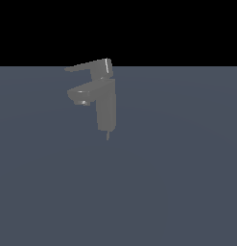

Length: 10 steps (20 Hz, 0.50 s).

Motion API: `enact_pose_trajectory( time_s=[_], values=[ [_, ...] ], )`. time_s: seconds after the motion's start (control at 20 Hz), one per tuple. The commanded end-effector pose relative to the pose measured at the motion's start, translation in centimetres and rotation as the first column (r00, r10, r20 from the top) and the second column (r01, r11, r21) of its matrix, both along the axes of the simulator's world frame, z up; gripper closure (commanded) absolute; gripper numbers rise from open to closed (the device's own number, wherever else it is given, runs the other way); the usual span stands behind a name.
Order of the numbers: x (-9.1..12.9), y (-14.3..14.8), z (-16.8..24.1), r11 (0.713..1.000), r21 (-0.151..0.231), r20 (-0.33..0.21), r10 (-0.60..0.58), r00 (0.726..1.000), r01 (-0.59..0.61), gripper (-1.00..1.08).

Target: Turn on the faucet by rotating a designated handle.

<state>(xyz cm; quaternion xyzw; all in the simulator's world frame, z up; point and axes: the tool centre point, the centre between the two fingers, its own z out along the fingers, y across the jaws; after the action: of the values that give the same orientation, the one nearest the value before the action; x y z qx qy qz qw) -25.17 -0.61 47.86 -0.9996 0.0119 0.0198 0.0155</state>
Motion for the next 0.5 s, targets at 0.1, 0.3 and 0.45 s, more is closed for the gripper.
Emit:
enact_pose_trajectory(
  time_s=[0.1, 0.3, 0.45],
  values=[
    [0.5, 0.1, 0.1, 1.0, 0.006, -0.003, -0.021, 1.0, 0.021, 1.08],
    [1.4, 0.3, 0.2, 0.998, 0.014, -0.009, -0.058, 0.998, 0.058, 1.08],
    [2.3, 0.4, 0.3, 0.995, 0.023, -0.016, -0.096, 0.995, 0.096, 1.08]
  ],
)
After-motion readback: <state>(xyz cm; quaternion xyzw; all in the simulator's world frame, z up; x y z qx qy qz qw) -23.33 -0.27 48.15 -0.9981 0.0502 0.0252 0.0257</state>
